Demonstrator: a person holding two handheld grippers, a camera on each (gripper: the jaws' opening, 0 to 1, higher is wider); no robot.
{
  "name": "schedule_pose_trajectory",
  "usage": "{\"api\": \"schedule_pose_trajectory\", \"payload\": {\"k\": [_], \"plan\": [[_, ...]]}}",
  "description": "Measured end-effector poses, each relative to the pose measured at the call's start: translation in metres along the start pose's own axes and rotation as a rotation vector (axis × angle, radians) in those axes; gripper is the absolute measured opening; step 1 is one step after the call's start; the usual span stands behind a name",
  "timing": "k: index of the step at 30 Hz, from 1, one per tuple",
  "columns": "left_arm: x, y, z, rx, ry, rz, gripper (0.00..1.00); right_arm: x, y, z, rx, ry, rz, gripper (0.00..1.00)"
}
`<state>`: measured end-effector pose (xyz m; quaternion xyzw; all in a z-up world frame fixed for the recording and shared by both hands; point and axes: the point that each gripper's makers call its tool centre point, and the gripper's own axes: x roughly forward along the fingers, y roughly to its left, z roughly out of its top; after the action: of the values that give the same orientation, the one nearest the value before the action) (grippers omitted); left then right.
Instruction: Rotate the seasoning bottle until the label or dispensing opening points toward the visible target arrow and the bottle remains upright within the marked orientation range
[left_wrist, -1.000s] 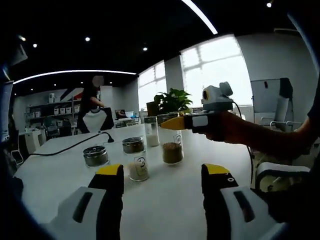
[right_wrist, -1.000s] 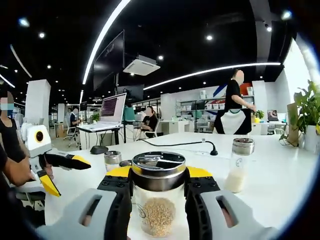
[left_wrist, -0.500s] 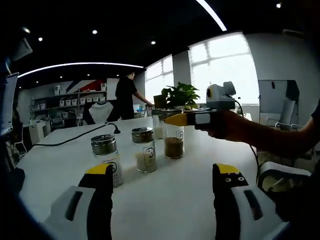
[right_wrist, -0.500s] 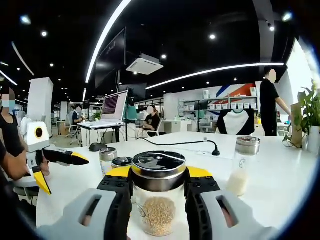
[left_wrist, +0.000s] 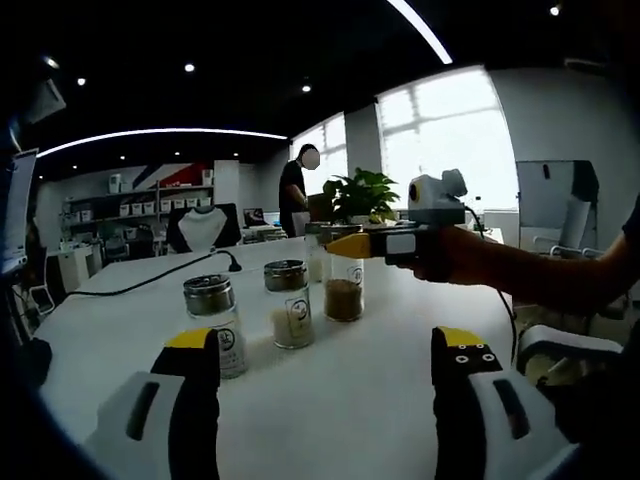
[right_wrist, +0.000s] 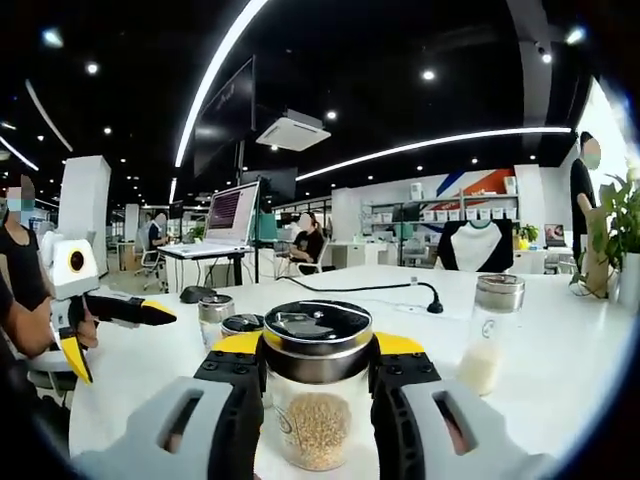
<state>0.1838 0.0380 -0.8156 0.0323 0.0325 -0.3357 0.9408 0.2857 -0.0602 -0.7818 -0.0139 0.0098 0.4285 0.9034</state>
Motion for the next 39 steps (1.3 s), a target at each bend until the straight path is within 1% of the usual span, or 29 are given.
{"api": "schedule_pose_trajectory", "payload": {"k": [5,9,15,19,21,26,29,30,32,33,35,37,39], "plan": [[-0.001,0.002,0.0,-0.001,-0.002,0.004,0.92,0.001,0.001,-0.001,-0.003,0.019,0.013,0.39],[-0.001,0.001,-0.001,-0.003,-0.002,0.002,0.91,0.001,0.001,-0.002,-0.003,0.02,0.025,0.39],[0.0,-0.001,-0.004,-0.002,0.008,-0.003,0.91,0.001,0.0,-0.003,-0.004,0.021,0.015,0.39],[0.0,-0.002,-0.004,0.002,0.008,-0.006,0.92,0.002,-0.002,-0.003,-0.004,0.016,0.028,0.39],[0.0,-0.001,-0.004,0.006,0.009,-0.005,0.92,0.002,-0.002,-0.003,-0.003,0.008,0.048,0.39],[0.0,0.0,-0.004,0.007,0.009,-0.002,0.92,0.003,-0.002,-0.003,-0.007,0.015,0.054,0.39],[0.0,-0.001,-0.005,0.01,0.011,-0.006,0.93,0.002,-0.001,-0.003,-0.017,0.014,0.05,0.39],[0.0,-0.001,-0.005,0.014,0.013,-0.004,0.93,0.002,0.0,-0.005,-0.038,0.022,0.046,0.4],[0.0,0.0,-0.006,0.016,0.015,-0.002,0.93,0.002,0.0,-0.007,-0.041,0.031,0.043,0.4],[0.001,0.0,-0.005,0.014,0.014,-0.003,0.93,0.002,0.0,-0.009,-0.037,0.031,0.042,0.41],[0.001,-0.001,-0.005,0.013,0.015,-0.004,0.93,0.002,0.0,-0.015,-0.008,0.056,0.042,0.43],[0.0,0.0,-0.005,0.016,0.014,-0.001,0.94,-0.001,0.001,-0.013,-0.01,0.031,0.029,0.49],[0.0,0.001,-0.005,0.013,0.013,0.002,0.94,-0.003,-0.002,-0.005,-0.019,-0.012,0.021,0.54]]}}
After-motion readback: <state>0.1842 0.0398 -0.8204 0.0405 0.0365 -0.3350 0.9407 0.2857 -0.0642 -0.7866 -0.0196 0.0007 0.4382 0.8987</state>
